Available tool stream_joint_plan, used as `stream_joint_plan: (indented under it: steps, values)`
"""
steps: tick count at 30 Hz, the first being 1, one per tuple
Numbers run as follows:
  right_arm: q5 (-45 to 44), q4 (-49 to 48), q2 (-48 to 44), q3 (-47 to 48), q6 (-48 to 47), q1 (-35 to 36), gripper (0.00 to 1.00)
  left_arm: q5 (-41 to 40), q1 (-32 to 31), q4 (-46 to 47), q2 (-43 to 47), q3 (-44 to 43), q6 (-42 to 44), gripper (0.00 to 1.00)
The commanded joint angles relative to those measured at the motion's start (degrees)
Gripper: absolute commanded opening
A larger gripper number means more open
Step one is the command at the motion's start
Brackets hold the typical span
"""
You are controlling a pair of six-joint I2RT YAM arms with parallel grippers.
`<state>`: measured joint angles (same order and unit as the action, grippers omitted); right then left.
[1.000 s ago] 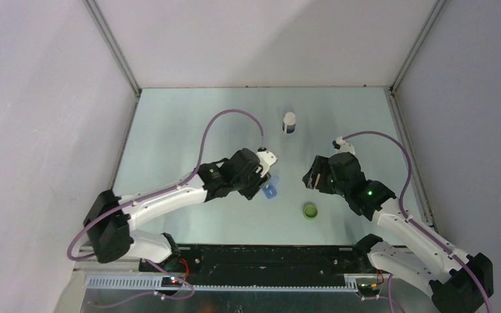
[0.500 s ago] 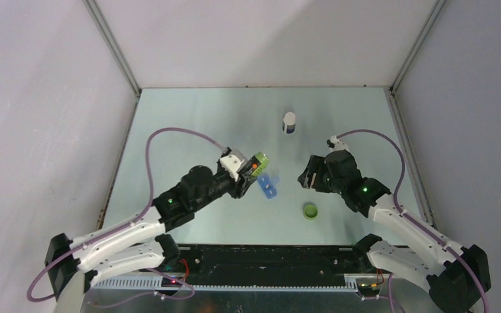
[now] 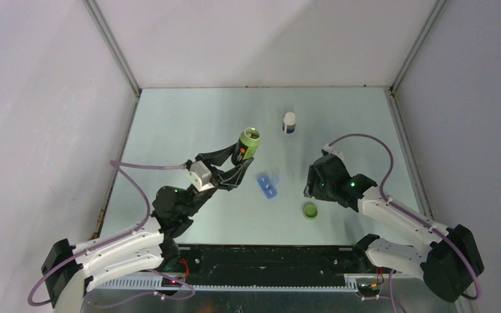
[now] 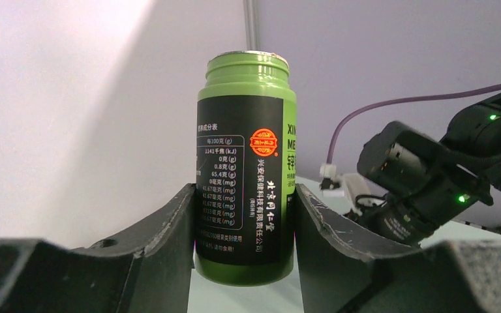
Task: Sort the pills into containers
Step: Pick up the lid of the pill bottle at the center of the board.
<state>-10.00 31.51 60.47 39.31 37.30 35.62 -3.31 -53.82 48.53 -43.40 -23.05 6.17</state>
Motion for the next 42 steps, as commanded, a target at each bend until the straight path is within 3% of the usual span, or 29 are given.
stream_joint_plan:
  steps: [1, 4, 18, 20, 25, 28, 34, 42]
  values:
    - [-3.0, 2.6, 2.4, 0.5, 1.6, 4.0, 0.57, 2.2, 0.4, 10.9, -2.6, -2.3, 0.9, 0.00]
    - [-2.7, 2.4, 5.1, 0.5, 1.7, 5.8, 0.48, 2.3, 0.4, 12.0, -3.6, -2.1, -0.4, 0.00]
    - [1.8, -1.8, 16.3, 0.5, -0.4, 10.8, 0.37, 2.9, 1.9, 10.7, -3.2, -1.1, -3.9, 0.00]
    - [2.3, -2.4, 17.2, 0.5, -0.6, 10.9, 0.30, 2.9, 2.5, 10.6, -3.2, -0.8, -4.1, 0.00]
    - [6.5, -5.8, 16.8, 0.9, -2.3, 10.5, 0.01, 2.9, 4.4, 10.8, -3.6, -0.6, -5.1, 0.00]
    - [12.0, -9.2, 15.7, 0.9, -3.9, 9.1, 0.00, 3.6, 5.3, 11.2, -4.2, -1.0, -5.5, 0.00]
    - [31.3, -21.0, 16.0, 1.2, -7.1, 5.0, 0.00, 5.0, 7.2, 11.4, -4.3, -1.3, -5.7, 0.00]
    - [44.8, -36.7, 23.8, 5.7, -2.8, 4.0, 0.00, 3.6, 9.0, 8.9, -0.4, -1.3, -5.6, 0.00]
